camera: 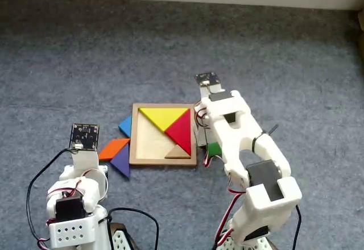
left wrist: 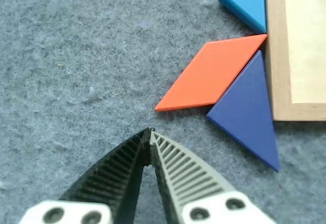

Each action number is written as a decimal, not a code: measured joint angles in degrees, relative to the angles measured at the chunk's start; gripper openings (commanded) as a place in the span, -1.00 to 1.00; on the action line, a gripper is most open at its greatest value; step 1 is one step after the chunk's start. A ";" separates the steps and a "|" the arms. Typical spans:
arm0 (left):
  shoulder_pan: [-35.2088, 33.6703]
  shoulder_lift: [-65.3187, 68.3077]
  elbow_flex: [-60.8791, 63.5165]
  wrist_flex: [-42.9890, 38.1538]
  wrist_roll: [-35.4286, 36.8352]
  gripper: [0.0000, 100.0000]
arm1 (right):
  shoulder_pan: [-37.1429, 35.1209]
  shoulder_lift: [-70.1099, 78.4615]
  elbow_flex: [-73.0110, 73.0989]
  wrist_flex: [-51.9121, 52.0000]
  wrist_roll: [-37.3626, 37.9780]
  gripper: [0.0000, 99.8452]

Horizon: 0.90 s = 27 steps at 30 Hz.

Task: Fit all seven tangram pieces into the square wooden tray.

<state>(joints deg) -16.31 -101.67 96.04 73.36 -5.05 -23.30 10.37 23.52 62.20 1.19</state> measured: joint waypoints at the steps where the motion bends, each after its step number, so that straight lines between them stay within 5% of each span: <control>1: 0.00 0.00 0.00 0.00 0.00 -0.98 | 0.00 -0.53 0.00 0.00 0.00 -0.93; 11: 0.00 0.00 0.00 0.00 0.00 -0.98 | -1.76 -11.87 0.18 -0.09 0.35 -0.93; 27: 0.00 0.00 0.00 0.00 0.00 -0.98 | -21.19 -5.89 0.18 -10.90 8.70 -0.93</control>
<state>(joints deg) -16.31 -101.67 96.04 73.36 -5.05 -44.48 4.48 23.69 51.30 9.89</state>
